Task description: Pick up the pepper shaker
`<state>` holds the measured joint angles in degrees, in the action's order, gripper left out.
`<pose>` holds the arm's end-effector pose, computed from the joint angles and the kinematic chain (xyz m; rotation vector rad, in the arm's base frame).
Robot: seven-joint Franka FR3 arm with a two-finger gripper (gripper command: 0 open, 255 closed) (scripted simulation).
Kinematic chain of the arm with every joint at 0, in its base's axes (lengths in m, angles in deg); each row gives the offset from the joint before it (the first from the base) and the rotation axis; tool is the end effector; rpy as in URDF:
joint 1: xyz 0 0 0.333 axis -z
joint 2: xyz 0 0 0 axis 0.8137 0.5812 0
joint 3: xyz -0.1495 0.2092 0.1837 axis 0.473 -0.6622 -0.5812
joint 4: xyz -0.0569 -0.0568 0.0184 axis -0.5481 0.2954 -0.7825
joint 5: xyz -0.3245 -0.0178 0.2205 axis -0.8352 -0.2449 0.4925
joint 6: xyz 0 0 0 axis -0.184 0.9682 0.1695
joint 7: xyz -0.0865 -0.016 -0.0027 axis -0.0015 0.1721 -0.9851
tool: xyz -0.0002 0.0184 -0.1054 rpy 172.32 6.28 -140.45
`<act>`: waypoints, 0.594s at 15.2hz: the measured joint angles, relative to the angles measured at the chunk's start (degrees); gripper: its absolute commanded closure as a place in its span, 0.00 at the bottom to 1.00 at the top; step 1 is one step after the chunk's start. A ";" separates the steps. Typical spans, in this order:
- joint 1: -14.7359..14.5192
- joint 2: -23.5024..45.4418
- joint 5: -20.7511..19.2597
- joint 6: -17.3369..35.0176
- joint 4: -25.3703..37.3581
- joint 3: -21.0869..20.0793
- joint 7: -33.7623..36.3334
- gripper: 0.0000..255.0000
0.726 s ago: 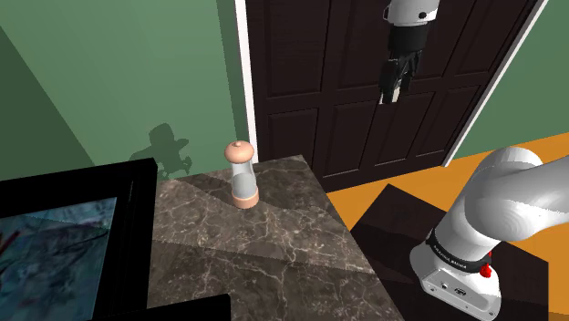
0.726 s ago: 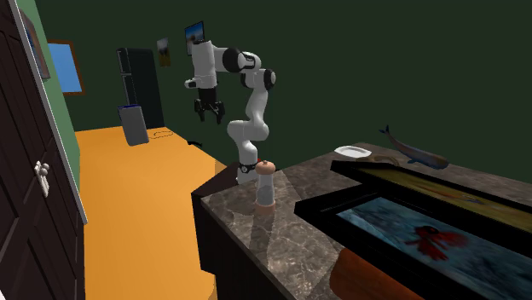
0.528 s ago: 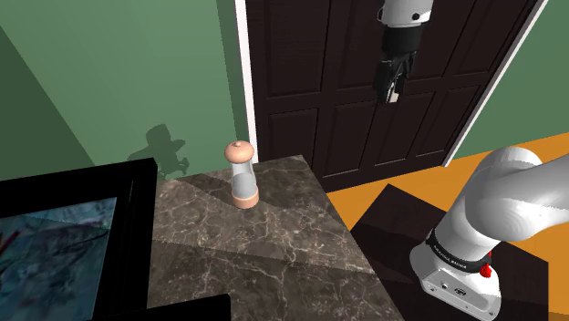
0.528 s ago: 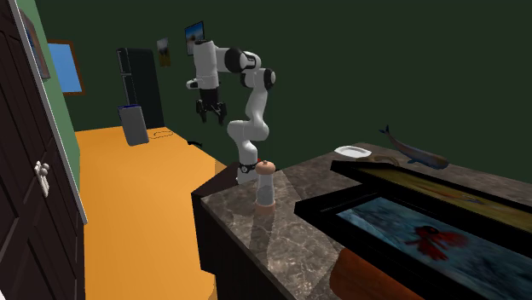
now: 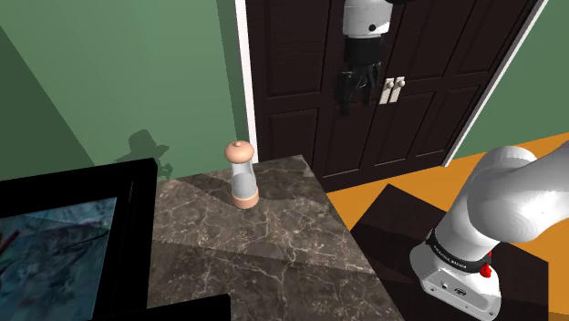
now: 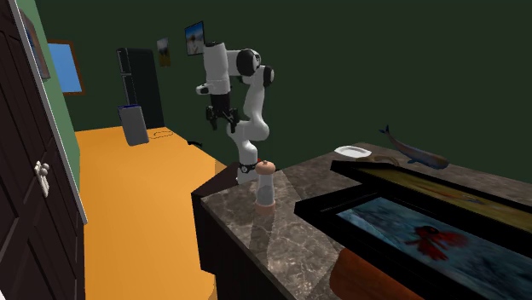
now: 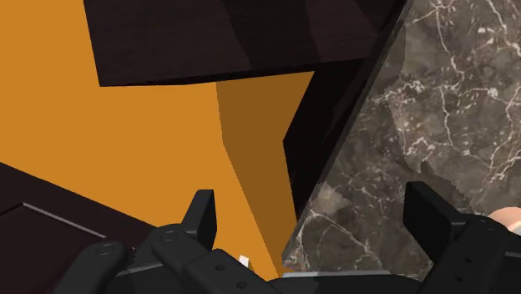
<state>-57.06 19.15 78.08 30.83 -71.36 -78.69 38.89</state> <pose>0.3476 0.0552 0.5727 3.1250 -0.0927 -0.1563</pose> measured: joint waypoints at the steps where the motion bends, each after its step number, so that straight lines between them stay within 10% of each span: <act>1: -0.40 0.86 0.77 0.62 0.36 -0.87 1.06 0.00; 9: -2.97 12.75 4.93 6.40 7.88 -7.59 9.31 0.00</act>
<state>-60.03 31.89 83.01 37.23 -63.48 -86.28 48.21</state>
